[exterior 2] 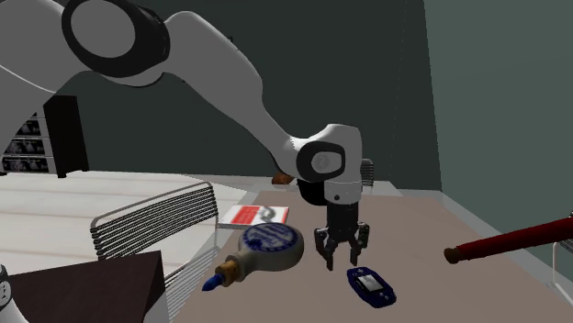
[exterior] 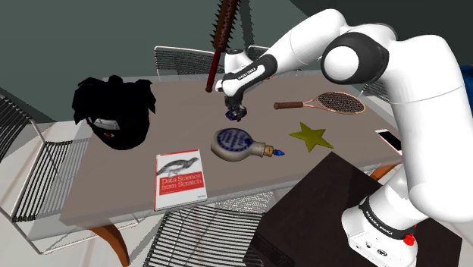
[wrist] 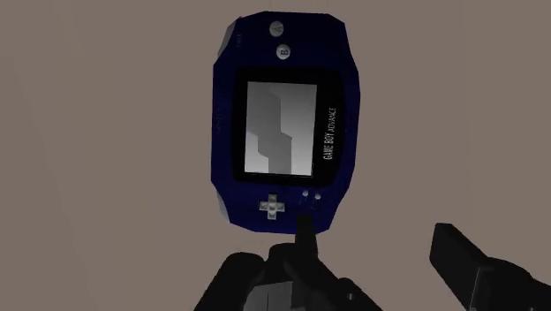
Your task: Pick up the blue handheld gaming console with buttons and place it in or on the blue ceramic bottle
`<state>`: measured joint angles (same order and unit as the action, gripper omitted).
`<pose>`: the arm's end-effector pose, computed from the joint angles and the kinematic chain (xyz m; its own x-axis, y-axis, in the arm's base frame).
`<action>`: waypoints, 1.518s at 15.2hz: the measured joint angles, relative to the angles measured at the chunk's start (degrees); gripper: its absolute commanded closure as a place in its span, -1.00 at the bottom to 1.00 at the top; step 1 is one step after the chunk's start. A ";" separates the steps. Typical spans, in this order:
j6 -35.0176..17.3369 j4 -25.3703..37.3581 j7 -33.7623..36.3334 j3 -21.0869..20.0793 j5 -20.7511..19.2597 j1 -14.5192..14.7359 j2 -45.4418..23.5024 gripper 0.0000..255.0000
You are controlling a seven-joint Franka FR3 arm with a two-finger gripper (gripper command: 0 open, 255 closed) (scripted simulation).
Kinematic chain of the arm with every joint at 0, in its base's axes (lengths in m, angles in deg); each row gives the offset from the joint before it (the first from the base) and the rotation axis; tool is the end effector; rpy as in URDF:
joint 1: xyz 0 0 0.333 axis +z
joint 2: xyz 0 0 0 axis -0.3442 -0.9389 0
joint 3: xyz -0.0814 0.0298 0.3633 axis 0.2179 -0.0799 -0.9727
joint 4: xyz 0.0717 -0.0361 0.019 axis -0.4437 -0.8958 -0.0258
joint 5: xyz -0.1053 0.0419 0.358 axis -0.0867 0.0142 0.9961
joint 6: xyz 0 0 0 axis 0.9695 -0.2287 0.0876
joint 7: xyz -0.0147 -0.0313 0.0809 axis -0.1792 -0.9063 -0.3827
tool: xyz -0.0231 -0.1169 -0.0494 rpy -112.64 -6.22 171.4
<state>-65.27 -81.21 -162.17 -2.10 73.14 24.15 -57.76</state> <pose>0.7265 0.0037 0.2176 0.0373 0.9943 -0.1001 0.9992 -0.0385 -0.0104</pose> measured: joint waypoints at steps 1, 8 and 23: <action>0.55 1.27 -1.78 -0.52 0.76 -1.46 -0.52 -1.00; 7.94 15.81 -16.46 -5.13 7.04 -13.35 -7.68 -1.00; 7.35 21.02 -19.36 -6.04 8.15 -15.41 -13.85 -1.00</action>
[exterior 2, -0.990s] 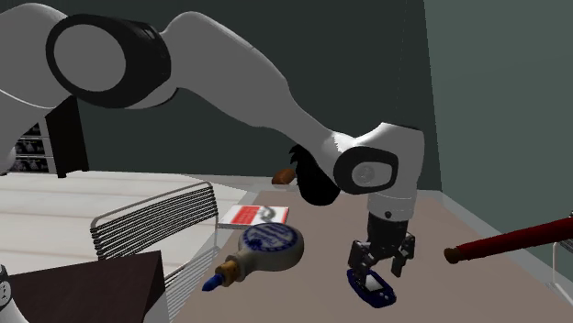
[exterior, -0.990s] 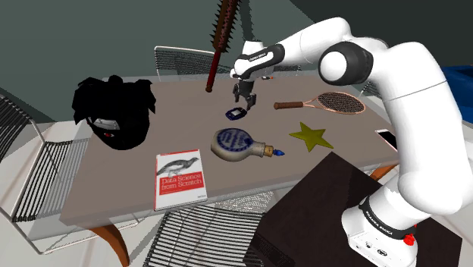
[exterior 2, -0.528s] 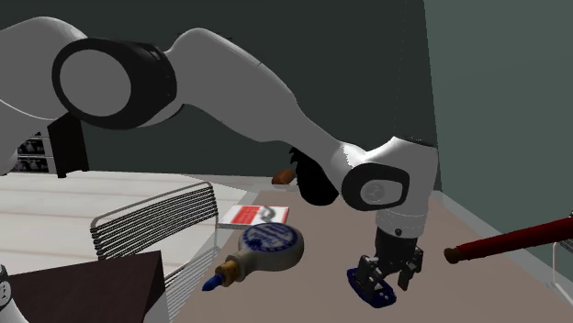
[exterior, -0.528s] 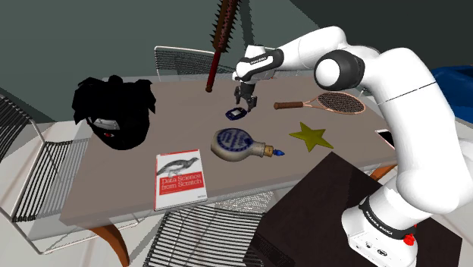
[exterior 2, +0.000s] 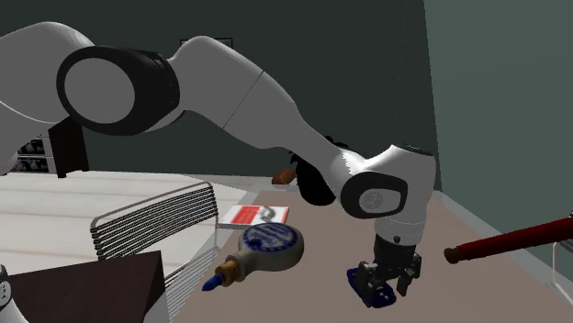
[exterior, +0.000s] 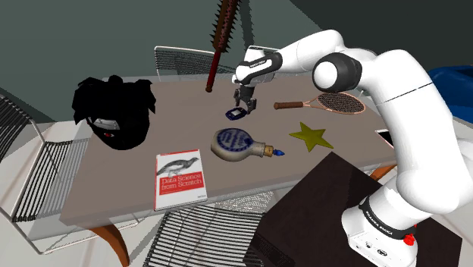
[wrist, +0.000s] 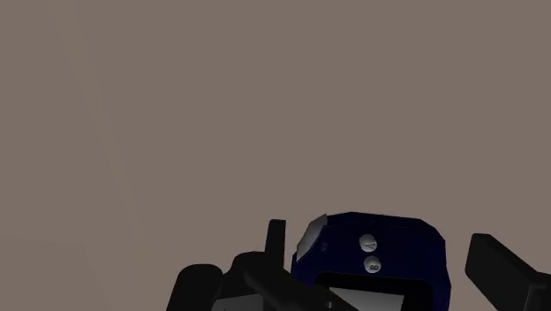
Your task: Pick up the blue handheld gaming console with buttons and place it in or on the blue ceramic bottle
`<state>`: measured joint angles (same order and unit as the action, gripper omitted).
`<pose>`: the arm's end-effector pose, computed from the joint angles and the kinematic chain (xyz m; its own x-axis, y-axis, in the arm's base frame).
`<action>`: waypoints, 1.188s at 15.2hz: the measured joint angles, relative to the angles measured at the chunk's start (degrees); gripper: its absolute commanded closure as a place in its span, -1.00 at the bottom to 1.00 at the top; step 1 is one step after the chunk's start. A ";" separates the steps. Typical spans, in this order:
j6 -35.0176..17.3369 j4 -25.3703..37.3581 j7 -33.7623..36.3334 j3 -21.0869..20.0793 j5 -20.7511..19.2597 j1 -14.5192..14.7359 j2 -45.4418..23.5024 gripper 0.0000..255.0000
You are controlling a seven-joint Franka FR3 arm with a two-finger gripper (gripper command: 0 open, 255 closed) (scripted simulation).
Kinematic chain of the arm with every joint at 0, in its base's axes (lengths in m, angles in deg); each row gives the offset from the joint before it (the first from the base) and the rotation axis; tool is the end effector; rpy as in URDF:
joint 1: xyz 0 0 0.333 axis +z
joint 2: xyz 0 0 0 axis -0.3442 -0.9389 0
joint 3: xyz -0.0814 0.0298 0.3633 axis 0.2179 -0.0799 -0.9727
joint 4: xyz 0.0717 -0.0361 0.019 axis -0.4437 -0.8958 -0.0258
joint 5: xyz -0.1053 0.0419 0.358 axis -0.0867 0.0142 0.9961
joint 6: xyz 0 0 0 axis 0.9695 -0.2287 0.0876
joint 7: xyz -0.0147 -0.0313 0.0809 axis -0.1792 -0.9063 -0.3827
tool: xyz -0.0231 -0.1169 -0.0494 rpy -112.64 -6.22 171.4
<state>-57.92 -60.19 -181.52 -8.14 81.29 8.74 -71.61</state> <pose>0.7771 -0.1353 0.1753 -0.0105 0.9958 0.0910 0.9999 0.0108 -0.0023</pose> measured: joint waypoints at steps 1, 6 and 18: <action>0.00 0.00 0.00 0.00 0.00 0.00 0.00 1.00; 0.00 0.00 0.00 0.00 0.00 0.00 0.00 1.00; 2.44 -0.49 0.21 0.03 -0.04 -0.03 2.94 1.00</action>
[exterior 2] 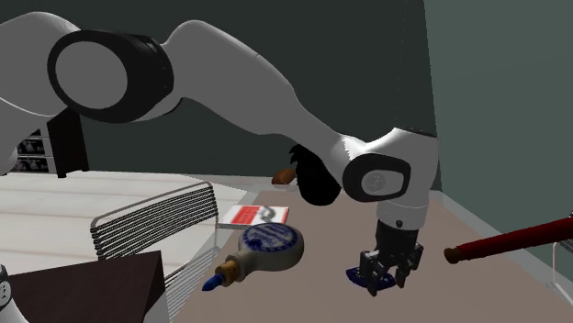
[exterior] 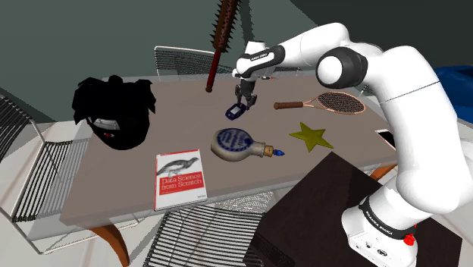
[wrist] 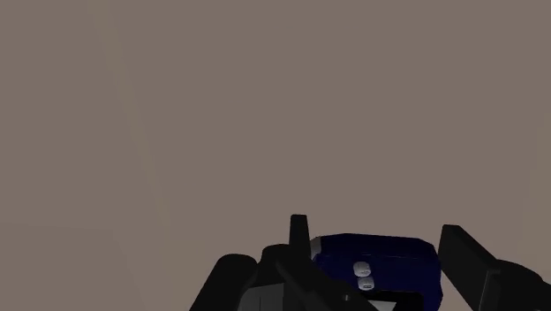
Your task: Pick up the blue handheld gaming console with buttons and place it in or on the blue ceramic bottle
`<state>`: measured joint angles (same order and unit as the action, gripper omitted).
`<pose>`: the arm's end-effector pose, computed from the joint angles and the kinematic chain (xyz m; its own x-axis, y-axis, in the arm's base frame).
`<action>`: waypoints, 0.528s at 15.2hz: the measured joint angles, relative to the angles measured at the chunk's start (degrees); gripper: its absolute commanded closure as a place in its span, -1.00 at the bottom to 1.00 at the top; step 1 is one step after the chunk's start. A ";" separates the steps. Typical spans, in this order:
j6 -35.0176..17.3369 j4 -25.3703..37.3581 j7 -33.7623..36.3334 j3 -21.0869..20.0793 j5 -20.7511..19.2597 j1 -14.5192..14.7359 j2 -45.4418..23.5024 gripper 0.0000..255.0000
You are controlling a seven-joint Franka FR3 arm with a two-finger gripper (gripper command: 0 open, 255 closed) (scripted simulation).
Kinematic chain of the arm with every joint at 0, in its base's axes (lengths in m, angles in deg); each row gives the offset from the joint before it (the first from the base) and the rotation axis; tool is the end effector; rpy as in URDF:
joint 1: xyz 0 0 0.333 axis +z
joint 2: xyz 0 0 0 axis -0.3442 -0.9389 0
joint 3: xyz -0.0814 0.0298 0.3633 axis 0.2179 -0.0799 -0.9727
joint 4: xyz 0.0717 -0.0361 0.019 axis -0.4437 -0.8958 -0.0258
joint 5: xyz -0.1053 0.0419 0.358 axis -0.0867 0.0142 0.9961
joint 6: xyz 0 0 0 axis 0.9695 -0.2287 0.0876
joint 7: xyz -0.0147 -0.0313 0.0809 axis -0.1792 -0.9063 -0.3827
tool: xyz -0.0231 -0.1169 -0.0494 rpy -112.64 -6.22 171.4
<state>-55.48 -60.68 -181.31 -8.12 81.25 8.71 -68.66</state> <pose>0.7764 -0.1352 0.2086 -0.0105 0.9958 0.0911 0.9999 0.0108 -0.0021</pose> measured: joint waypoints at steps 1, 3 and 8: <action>0.09 -0.78 -0.02 0.00 0.01 -0.03 0.88 1.00; 0.96 -0.90 0.03 0.01 0.00 -0.06 1.86 1.00; 3.30 -0.69 0.36 0.02 -0.06 0.03 4.02 1.00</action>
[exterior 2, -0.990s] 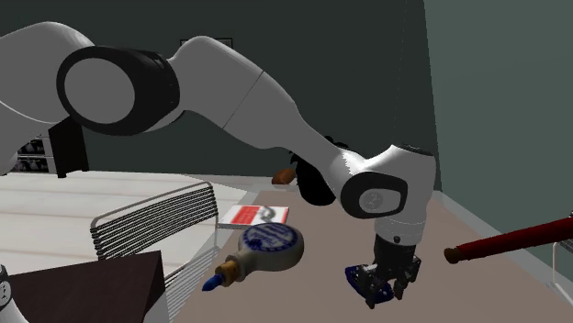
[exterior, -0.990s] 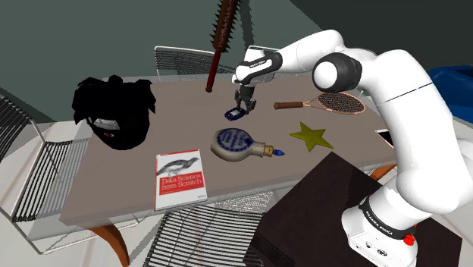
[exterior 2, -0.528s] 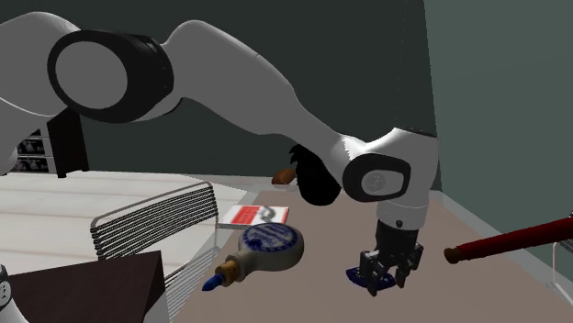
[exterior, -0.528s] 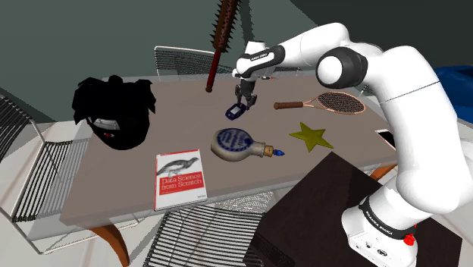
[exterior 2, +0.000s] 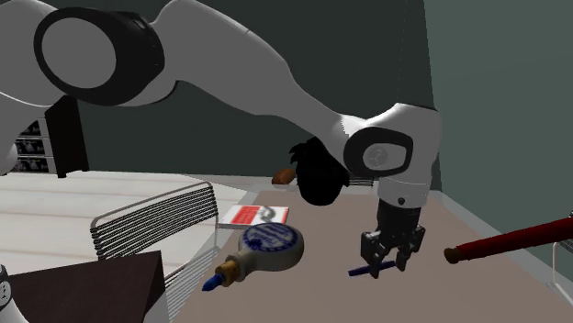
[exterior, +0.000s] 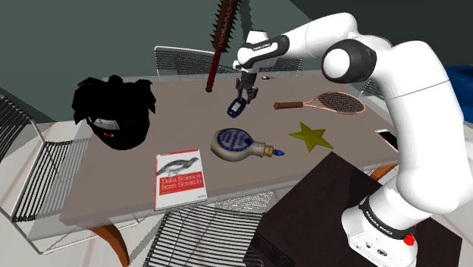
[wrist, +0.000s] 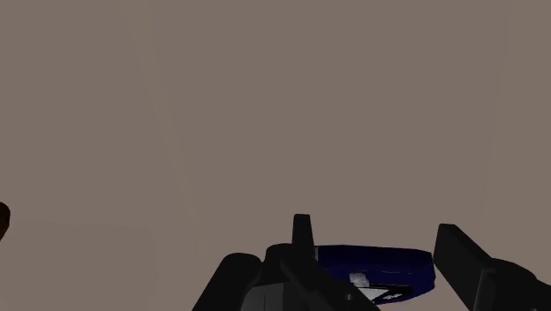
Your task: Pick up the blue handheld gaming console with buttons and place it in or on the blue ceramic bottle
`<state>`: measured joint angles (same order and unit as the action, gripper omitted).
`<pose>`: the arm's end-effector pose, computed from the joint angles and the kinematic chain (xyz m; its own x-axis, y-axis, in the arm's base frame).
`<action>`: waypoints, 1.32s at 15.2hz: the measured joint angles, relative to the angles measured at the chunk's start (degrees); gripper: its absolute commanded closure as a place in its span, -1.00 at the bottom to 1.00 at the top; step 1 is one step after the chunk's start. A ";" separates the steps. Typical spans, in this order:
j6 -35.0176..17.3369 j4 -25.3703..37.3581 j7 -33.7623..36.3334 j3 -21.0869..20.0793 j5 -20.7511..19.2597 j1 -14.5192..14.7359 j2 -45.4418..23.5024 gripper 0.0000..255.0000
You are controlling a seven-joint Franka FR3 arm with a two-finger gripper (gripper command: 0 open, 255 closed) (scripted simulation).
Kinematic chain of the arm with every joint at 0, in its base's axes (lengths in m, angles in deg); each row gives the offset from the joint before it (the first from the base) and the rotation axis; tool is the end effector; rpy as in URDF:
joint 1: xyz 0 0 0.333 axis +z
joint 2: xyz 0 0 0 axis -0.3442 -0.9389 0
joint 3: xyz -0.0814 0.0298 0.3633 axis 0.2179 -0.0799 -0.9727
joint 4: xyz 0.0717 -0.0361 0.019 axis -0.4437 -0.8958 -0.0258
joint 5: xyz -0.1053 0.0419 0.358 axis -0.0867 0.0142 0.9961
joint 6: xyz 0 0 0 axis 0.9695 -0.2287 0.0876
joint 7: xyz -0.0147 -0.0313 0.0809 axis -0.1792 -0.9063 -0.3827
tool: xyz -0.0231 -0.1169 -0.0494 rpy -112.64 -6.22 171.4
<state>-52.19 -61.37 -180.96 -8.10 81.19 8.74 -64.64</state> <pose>0.7731 -0.1337 0.2536 -0.0107 0.9958 0.0908 0.9999 0.0109 -0.0017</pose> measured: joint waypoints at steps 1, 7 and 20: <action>0.40 -0.11 0.08 0.00 -0.01 0.03 0.51 1.00; 3.35 0.33 0.30 0.01 -0.05 -0.01 2.99 1.00; -1.40 -19.51 2.35 -0.59 0.24 1.74 18.25 1.00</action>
<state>-53.59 -80.88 -178.61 -8.68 81.43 10.48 -46.39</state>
